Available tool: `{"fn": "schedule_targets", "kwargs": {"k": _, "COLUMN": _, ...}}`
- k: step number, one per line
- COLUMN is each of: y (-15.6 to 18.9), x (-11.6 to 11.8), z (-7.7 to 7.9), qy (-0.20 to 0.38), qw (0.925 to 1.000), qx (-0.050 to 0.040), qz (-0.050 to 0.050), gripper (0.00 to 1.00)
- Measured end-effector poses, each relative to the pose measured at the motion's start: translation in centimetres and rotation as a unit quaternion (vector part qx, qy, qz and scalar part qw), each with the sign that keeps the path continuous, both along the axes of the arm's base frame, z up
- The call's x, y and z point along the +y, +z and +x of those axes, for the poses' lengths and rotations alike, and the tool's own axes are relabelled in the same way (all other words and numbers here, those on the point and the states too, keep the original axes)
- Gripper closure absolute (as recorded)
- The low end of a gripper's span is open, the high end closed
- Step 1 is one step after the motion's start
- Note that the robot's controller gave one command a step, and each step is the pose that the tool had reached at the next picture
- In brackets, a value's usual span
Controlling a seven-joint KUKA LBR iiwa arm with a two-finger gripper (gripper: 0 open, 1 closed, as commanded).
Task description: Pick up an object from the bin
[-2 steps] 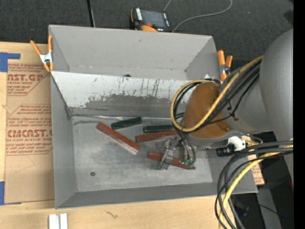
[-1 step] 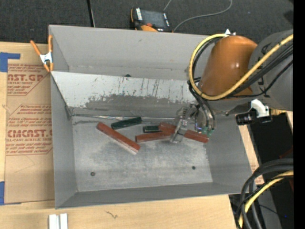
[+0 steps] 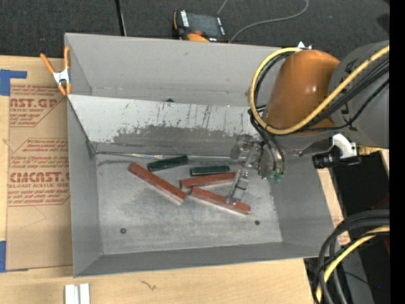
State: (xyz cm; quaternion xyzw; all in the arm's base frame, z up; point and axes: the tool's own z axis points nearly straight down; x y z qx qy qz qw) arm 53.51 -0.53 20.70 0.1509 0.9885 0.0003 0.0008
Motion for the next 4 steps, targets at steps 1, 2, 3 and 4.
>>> {"fn": "schedule_targets", "kwargs": {"k": 1, "y": -13.4, "x": -0.6, "z": 4.6, "qy": 0.021, "qw": 0.9998, "qx": 0.0033, "qz": 0.000, "gripper": 0.00}}
{"fn": "schedule_targets", "kwargs": {"k": 2, "y": -12.7, "x": -0.6, "z": 5.0, "qy": 0.021, "qw": 0.9998, "qx": -0.0026, "qz": 0.000, "gripper": 1.00}}
{"fn": "schedule_targets", "kwargs": {"k": 3, "y": -12.9, "x": 0.6, "z": 5.4, "qy": 0.012, "qw": 0.9999, "qx": -0.0037, "qz": -0.003, "gripper": 1.00}}
{"fn": "schedule_targets", "kwargs": {"k": 4, "y": -13.4, "x": 0.0, "z": 3.6, "qy": -0.027, "qw": 0.9996, "qx": -0.0052, "qz": 0.001, "gripper": 1.00}}
